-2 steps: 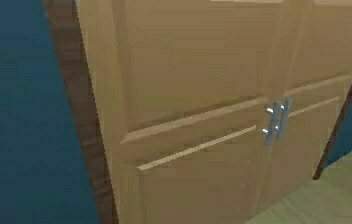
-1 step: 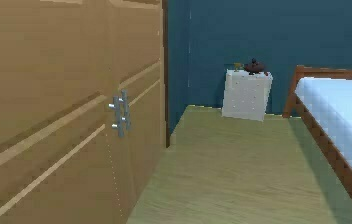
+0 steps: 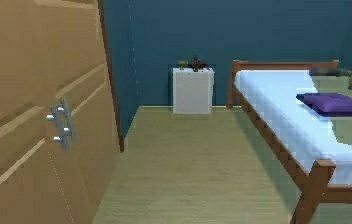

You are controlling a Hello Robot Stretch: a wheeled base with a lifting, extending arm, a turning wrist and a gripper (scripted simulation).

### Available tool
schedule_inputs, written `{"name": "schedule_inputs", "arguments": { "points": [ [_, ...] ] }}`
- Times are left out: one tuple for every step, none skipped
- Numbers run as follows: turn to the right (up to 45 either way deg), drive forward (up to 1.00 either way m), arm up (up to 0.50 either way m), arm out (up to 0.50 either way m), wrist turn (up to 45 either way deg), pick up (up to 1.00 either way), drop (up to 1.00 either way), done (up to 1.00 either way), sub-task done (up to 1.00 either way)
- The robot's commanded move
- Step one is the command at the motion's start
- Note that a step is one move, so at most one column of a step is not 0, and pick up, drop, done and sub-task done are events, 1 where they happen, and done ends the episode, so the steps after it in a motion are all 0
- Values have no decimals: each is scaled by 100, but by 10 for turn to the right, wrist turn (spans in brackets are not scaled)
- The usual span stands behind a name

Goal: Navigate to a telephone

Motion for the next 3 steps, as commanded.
{"name": "schedule_inputs", "arguments": {
  "points": [
    [0, 100, 0, 0, 0, 0, 0, 0, 0],
    [0, 100, 0, 0, 0, 0, 0, 0, 0],
    [30, 0, 0, 0, 0, 0, 0, 0, 0]
  ]
}}
